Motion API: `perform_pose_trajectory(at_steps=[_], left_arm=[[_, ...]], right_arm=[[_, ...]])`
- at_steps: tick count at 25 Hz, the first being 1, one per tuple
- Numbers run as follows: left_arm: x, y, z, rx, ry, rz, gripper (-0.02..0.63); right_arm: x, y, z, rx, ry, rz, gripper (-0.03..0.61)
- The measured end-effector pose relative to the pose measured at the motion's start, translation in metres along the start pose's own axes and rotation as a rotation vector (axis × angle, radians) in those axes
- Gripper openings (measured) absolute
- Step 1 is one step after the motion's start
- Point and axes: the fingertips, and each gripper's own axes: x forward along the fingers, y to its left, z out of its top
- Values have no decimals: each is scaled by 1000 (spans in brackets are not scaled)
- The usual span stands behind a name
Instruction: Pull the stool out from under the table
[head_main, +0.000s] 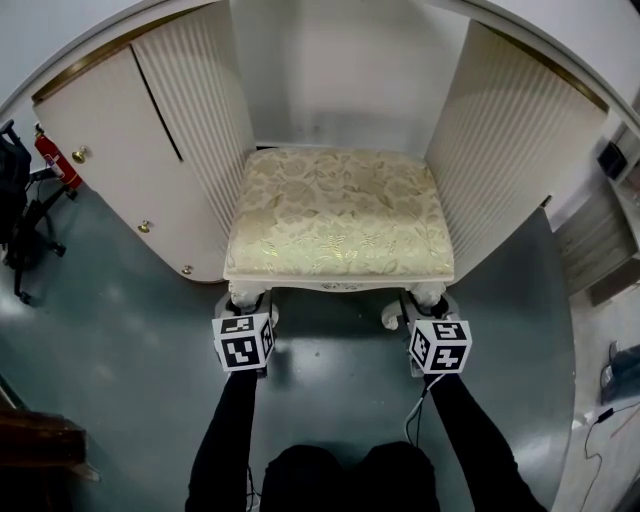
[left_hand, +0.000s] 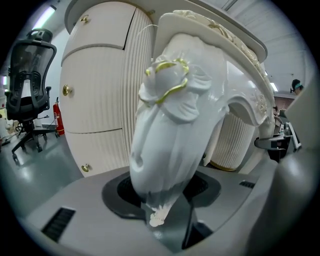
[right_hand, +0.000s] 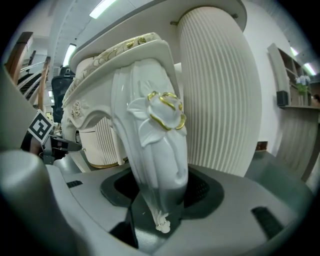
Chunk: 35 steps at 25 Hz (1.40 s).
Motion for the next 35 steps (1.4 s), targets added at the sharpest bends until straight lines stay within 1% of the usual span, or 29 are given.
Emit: perform_pose_trajectory(at_steps=[7,16,35], left_arm=[[0,0,-1,4,18,0,207],[-5,2,1,11,51,-2,207],[-11,2,1,18,88,-27,207]], right_arm=[[1,1,2,-4,-3,2,218],[-4,5,2,9,33,6,217],[-16,10,-1,27,94,11,218]])
